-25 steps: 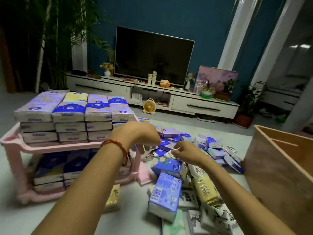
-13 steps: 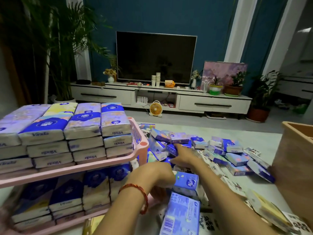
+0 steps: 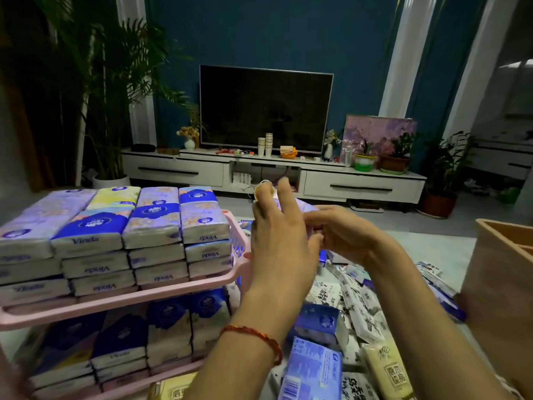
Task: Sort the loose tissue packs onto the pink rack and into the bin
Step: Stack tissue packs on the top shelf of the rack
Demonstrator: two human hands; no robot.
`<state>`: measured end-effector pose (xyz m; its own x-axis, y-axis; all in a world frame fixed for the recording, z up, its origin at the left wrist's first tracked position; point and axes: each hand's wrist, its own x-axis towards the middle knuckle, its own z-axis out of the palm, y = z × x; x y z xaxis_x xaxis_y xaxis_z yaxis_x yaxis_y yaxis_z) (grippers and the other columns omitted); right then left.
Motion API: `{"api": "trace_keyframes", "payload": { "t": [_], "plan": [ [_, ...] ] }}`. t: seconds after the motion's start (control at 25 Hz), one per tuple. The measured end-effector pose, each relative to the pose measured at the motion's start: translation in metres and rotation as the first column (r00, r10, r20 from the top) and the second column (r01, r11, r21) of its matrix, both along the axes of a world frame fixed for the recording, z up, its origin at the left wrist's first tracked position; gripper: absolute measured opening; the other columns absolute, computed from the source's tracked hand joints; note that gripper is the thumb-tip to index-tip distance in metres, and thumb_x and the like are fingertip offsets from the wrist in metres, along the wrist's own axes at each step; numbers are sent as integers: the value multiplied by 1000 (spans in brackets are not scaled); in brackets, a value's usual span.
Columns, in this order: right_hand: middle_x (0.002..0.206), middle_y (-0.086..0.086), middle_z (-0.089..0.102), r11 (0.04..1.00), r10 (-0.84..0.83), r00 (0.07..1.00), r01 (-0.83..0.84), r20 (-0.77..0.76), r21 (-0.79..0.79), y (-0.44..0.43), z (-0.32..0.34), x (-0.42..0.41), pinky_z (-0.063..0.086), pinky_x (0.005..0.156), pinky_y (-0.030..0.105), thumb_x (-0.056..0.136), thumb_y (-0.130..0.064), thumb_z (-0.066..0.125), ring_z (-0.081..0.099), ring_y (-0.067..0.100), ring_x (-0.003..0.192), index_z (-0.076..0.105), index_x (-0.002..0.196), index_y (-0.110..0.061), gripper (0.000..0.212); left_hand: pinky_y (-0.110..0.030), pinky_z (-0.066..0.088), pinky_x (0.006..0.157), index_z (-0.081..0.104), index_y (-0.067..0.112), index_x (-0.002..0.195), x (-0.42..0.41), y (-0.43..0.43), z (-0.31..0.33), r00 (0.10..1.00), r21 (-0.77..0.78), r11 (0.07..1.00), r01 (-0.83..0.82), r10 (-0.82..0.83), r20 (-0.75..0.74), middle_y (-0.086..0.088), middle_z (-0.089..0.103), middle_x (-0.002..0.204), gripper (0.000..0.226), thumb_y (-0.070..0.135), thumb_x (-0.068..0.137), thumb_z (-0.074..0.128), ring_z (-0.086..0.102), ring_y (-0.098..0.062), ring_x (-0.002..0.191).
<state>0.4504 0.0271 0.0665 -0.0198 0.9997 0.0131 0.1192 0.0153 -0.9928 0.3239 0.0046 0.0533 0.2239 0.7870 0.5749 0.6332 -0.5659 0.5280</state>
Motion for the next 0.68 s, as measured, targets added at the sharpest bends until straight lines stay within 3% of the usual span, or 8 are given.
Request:
{"api": "trace_keyframes", "payload": {
  "t": [0.2,0.28,0.36,0.4,0.44,0.52,0.56,0.68],
  "plan": [
    [68,1,65,970,236,968,-229,-82,79,-19,18,-22,52,61,22,77,-28,64,58,9,55,60,93,-8,26,-31,30,105,16,16,145,-20,8,15,996,34,997,-74,72,60,-4,21,141,79,33,82,61,21,-20,129],
    [70,2,66,979,202,950,-188,-237,81,-7,12,-22,51,67,26,84,-40,57,62,11,59,60,95,-11,31,-27,38,98,27,18,140,-32,9,25,990,71,997,-18,8,139,-2,27,131,75,32,78,67,31,-18,122],
    [63,0,63,1000,29,966,-26,-258,13,15,-8,-21,50,61,23,92,-40,48,60,10,55,57,90,-10,31,-7,35,87,35,19,135,-48,7,40,978,164,986,-5,-30,208,1,27,118,73,30,74,73,37,-10,105],
    [62,0,59,995,-87,995,84,-57,-45,26,-22,-22,47,55,21,94,-37,48,57,10,53,55,87,-10,28,3,30,80,37,19,134,-58,5,49,972,214,976,-23,-28,234,2,26,114,73,28,73,75,37,-6,95],
    [64,1,55,981,-133,951,168,280,-102,34,-38,-24,44,51,20,94,-35,50,52,12,54,52,82,-10,27,10,26,74,39,19,133,-68,4,56,965,249,967,-55,-13,263,3,25,111,73,26,71,76,37,-3,87],
    [66,2,46,959,20,689,193,725,-209,44,-65,-32,38,50,22,92,-34,52,44,13,55,42,71,-15,31,15,21,67,42,21,131,-88,6,65,949,262,959,-106,18,315,3,29,112,72,25,69,77,39,-4,86],
    [64,2,43,955,74,628,179,775,-236,48,-74,-37,35,49,22,91,-33,51,41,13,54,37,66,-18,33,14,22,68,44,22,130,-96,8,66,945,248,962,-112,26,327,3,33,113,71,25,68,78,41,-6,92],
    [60,1,39,969,-10,630,198,776,-148,56,-89,-46,29,45,21,89,-26,53,37,11,51,35,61,-18,34,-7,32,84,46,22,129,-114,22,63,956,189,976,-104,46,289,-1,45,123,75,34,64,81,44,-14,114]
  ]
}}
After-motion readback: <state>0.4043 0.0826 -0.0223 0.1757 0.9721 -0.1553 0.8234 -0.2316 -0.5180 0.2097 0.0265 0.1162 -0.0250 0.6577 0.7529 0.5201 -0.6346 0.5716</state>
